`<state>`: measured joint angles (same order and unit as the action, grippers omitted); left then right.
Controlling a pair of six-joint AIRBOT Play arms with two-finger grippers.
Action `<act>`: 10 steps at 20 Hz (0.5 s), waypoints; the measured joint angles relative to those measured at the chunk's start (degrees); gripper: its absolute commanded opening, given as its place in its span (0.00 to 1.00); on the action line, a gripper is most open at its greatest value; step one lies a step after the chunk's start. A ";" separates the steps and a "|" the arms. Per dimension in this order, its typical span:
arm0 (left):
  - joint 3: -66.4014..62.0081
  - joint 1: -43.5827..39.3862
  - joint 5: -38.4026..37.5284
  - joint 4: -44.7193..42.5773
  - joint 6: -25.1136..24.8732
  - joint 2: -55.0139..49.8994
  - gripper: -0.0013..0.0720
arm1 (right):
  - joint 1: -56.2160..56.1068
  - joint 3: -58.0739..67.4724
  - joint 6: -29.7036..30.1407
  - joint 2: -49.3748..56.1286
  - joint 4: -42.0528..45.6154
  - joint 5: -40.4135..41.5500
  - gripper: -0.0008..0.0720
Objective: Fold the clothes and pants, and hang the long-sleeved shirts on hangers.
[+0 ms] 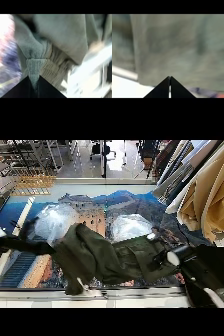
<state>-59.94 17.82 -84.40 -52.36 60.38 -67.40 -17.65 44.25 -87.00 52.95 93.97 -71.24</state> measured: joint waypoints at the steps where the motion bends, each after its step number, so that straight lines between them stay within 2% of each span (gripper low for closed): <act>1: -2.75 1.99 -0.57 -0.11 1.16 0.00 0.05 | 0.81 2.40 0.07 -1.42 0.42 -0.61 0.04; 4: -9.86 7.06 -2.34 -0.39 3.32 0.00 0.04 | 2.93 5.99 3.08 -3.48 -2.32 -1.95 0.05; 7: -13.07 10.40 -2.86 -0.61 4.24 0.00 0.04 | 3.87 4.07 4.70 -4.02 -11.06 -2.36 0.51; 10: -14.29 14.34 -1.31 -1.18 4.66 0.00 0.04 | 4.24 -0.68 4.11 -4.26 -18.38 -1.68 0.52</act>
<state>-74.24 32.16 -85.71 -53.54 65.04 -67.40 -13.41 43.57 -82.89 48.69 75.59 -72.93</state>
